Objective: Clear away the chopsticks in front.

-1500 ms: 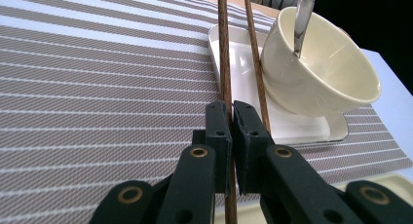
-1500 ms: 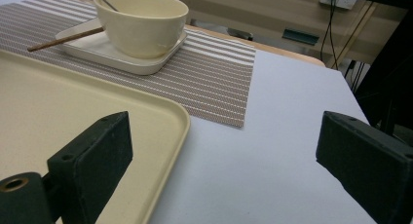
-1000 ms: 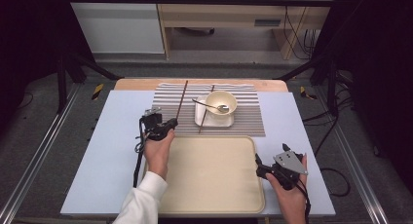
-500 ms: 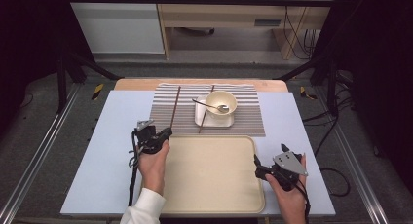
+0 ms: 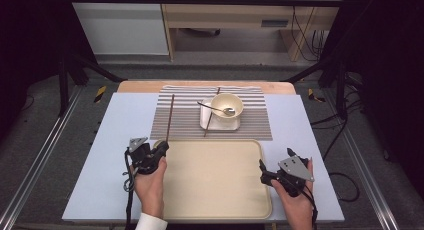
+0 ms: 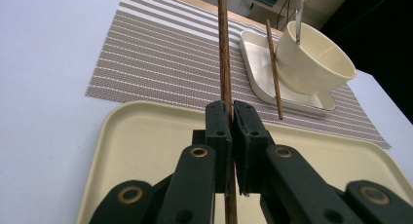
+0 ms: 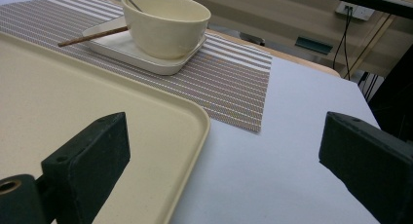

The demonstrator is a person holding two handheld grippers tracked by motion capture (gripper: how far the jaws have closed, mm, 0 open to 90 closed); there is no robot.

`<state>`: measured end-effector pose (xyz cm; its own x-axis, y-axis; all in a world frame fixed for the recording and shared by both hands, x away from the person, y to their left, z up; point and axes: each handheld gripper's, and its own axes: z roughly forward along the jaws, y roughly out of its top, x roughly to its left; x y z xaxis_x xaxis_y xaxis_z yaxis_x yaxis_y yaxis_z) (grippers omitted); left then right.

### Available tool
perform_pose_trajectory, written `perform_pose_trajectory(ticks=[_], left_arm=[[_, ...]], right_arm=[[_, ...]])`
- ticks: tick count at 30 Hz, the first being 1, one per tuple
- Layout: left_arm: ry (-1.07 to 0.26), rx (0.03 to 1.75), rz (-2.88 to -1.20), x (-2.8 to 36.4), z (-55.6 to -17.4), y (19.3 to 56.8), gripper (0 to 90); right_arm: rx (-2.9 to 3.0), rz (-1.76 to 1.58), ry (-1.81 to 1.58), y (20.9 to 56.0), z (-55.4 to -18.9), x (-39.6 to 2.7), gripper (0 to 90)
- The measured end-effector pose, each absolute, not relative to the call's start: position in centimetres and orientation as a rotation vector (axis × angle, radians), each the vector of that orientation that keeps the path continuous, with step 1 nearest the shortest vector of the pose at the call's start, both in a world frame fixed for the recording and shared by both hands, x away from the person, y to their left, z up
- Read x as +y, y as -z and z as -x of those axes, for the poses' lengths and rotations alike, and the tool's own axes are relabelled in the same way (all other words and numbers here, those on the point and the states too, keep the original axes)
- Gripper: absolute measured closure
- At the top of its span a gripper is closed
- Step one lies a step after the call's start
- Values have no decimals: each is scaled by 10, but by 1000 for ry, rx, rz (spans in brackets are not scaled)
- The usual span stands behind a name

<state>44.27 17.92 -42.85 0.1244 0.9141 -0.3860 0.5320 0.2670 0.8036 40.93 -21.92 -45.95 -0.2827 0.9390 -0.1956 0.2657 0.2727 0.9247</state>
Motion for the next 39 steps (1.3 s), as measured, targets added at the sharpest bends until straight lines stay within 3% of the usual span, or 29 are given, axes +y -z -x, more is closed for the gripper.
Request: perform_pose_trajectory(ticks=[39], left_arm=[[-469,1588,-1422,191,-365,458,857]], right_arm=[[1743,-1116,-1045,461,-411,-221,48]])
